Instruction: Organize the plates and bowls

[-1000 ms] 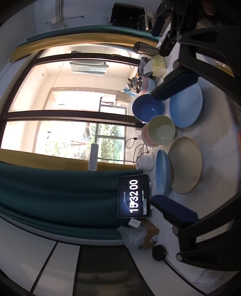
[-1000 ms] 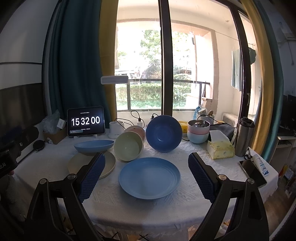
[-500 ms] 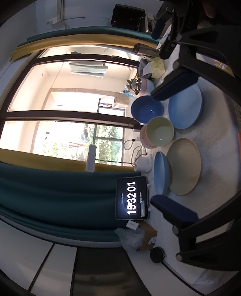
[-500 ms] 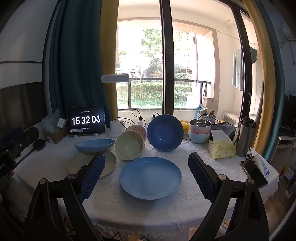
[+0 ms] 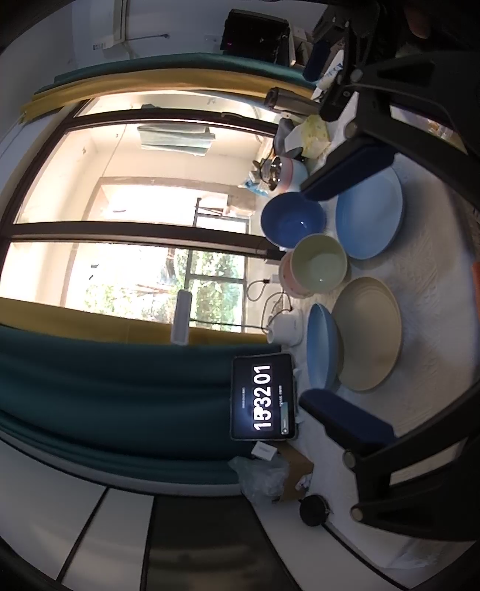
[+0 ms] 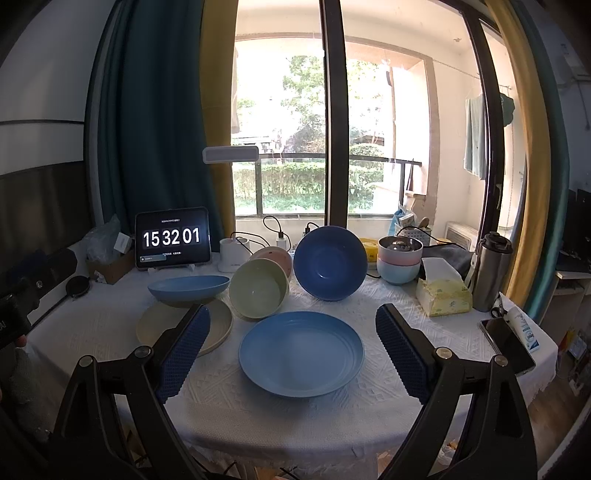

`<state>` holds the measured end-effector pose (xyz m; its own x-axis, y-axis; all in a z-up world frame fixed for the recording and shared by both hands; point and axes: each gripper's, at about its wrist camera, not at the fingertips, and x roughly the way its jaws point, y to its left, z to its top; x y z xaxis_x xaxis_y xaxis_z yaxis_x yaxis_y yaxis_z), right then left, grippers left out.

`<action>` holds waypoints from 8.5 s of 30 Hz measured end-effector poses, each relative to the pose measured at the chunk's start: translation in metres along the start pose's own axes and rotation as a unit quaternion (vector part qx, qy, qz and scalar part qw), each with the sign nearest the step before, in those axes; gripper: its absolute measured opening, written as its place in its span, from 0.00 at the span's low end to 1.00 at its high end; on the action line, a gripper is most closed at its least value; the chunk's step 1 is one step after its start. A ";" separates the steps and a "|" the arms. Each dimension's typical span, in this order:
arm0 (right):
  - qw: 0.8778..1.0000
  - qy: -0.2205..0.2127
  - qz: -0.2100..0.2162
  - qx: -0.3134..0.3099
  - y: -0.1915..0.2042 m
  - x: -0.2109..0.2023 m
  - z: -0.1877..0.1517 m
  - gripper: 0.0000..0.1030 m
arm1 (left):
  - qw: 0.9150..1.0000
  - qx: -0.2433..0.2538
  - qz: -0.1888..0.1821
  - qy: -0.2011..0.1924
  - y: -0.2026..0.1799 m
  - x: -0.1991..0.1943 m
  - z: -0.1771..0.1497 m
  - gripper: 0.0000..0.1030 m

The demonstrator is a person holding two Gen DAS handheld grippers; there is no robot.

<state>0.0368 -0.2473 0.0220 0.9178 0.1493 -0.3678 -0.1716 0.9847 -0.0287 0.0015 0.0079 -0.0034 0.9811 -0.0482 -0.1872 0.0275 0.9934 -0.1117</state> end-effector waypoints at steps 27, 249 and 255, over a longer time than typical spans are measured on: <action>1.000 0.010 0.006 -0.009 0.005 0.006 -0.001 0.91 | 1.000 -0.005 0.002 -0.002 0.008 -0.001 -0.003 0.99; 0.969 0.240 -0.016 0.058 -0.115 0.224 -0.069 0.27 | 0.926 0.096 -0.023 0.365 -0.107 0.255 -0.111 0.28; 0.966 0.250 -0.013 0.068 -0.118 0.227 -0.076 0.31 | 0.926 0.073 -0.004 0.370 -0.090 0.256 -0.111 0.34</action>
<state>0.2381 -0.3369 -0.1286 0.6273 0.0957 -0.7729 -0.0711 0.9953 0.0655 0.2295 -0.1053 -0.1494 0.5825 -0.0596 -0.8106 0.1124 0.9936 0.0077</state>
